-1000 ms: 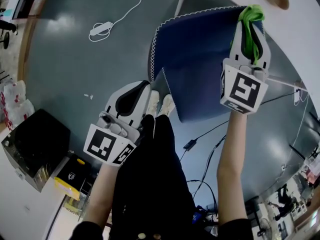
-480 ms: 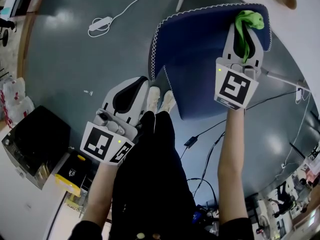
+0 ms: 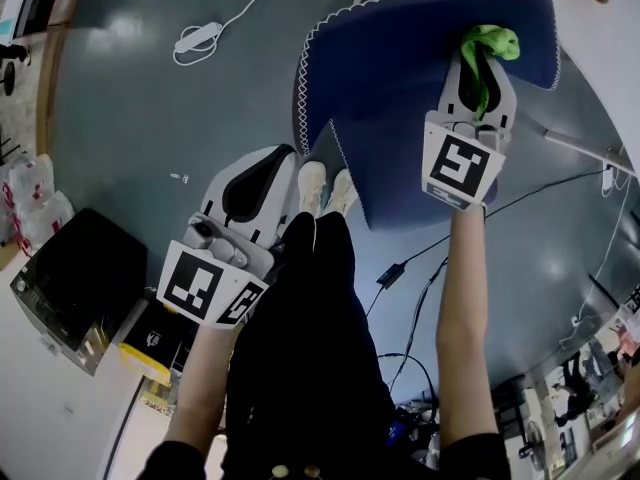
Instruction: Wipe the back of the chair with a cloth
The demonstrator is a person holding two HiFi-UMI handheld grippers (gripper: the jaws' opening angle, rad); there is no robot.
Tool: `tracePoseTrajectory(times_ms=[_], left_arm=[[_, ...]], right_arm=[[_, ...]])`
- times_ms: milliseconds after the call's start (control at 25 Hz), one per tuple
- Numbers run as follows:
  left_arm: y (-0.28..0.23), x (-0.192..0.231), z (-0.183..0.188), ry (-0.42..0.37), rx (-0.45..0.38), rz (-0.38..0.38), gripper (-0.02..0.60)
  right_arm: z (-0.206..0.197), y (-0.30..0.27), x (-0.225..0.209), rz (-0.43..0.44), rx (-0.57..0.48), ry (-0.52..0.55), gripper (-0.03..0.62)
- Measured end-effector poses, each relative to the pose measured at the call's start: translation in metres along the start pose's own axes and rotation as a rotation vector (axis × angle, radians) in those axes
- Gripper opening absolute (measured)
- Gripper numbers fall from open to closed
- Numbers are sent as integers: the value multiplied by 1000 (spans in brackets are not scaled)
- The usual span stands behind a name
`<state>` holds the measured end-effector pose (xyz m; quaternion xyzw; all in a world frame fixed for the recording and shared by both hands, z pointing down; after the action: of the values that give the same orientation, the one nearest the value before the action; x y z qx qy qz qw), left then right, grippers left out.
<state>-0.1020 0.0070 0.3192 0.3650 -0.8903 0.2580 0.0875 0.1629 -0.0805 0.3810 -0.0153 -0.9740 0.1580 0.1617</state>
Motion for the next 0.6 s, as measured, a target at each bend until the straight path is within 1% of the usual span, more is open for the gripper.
tracePoseTrajectory(times_ms=[160, 600], left_arm=[[-2, 3, -6, 3, 7, 3, 8], [1, 5, -13, -15, 12, 5, 8]], right_arm=[[-22, -2, 7, -6, 18, -20, 55], [-93, -11, 33, 1, 152, -122, 55]])
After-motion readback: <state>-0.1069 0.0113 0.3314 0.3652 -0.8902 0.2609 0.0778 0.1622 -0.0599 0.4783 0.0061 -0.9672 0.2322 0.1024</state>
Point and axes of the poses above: the fingertips, and each gripper's own axes: y backward along the fingers, x to its left, z out of its top, the point moved 7 cm from there along y, backward along the fingers, and after that the axes turned 5 degrees about -y, right-handed, at the moved point
